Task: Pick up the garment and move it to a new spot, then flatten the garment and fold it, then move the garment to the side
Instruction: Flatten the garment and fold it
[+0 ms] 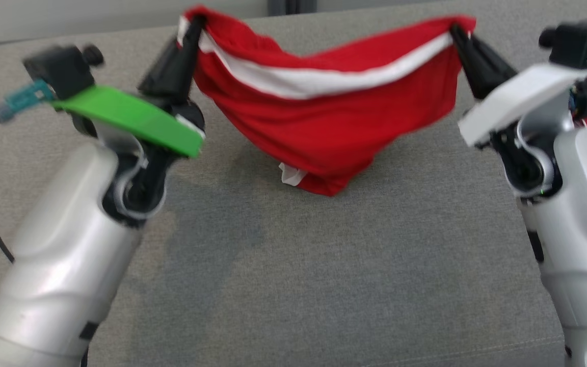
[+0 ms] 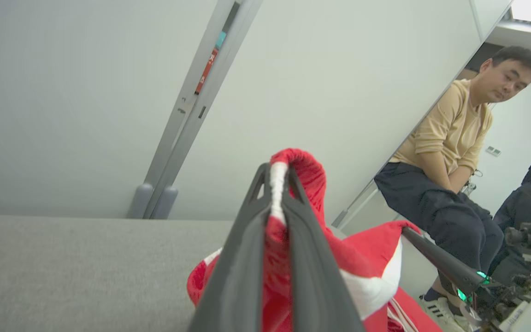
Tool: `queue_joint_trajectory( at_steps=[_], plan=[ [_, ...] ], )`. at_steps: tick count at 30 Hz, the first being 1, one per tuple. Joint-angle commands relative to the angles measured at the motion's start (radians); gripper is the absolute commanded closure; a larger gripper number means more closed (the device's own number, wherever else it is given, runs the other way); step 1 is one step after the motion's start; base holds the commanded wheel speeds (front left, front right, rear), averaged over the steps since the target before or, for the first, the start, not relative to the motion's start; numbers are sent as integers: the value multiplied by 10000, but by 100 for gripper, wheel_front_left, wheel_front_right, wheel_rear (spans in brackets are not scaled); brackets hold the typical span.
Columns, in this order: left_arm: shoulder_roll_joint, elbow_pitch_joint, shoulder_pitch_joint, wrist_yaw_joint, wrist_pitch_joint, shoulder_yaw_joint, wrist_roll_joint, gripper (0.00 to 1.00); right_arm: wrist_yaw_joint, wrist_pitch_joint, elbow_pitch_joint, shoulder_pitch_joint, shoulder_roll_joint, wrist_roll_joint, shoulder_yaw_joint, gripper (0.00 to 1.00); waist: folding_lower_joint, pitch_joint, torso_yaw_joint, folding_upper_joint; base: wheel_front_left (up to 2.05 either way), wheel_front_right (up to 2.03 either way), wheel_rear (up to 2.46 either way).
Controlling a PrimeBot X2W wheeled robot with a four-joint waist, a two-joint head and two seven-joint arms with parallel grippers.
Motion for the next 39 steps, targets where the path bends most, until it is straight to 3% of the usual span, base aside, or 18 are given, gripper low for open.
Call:
queue_joint_trajectory(
  at_steps=[1, 4, 9, 13, 16, 23, 31, 34, 39],
  plan=[
    [-158, 328, -668, 79, -141, 272, -46, 100, -2, 6, 226, -710, 163, 133, -3, 100, 0, 1222, -590, 0, 0, 0, 0],
    [-215, 1412, -2184, 142, -420, 566, 360, 100, -2, -508, 908, -2471, 367, 17, -68, 100, 0, 1674, -833, 0, 0, 0, 0],
    [-442, 2659, -4202, 90, -1149, 961, 1206, 100, -2, -2425, 2285, -4737, 603, -660, -120, 100, 0, 1824, -1076, 0, 0, 0, 0],
    [-790, 2570, -4776, -148, -1338, 1861, 1721, 100, -2, -3999, 2983, -5682, 584, -1240, -157, 100, 0, 1850, -1044, 0, 0, 0, 0],
    [-1257, 2133, -4234, -352, -1323, 2698, 2282, 100, -2, -4344, 3251, -5693, 478, -1484, -73, 100, 0, 1926, -932, 0, 0, 0, 0],
    [-2131, 2355, -1679, -517, -1327, 3076, 2575, 100, -2, -4368, 3964, -3653, -59, -1075, 860, 100, 0, 1887, -650, 0, 0, 0, 0],
    [-2256, 2596, 1519, -528, -1327, 2364, 1399, 100, -3, -3264, 3731, -358, -754, -185, 1789, 100, 0, 923, -590, 0, 0, 0, 0],
    [-2085, 2422, 2575, -529, -1314, 1808, 967, 100, -8, -2512, 3210, 846, -1073, -84, 1773, 100, 0, 457, -595, 0, 0, 0, 0],
    [-1236, 1982, 4023, -522, -1090, 529, 730, 100, -8, -1077, 1804, 2815, -1406, -204, 1408, 100, 0, -258, -595, 0, 0, 0, 0]
  ],
)
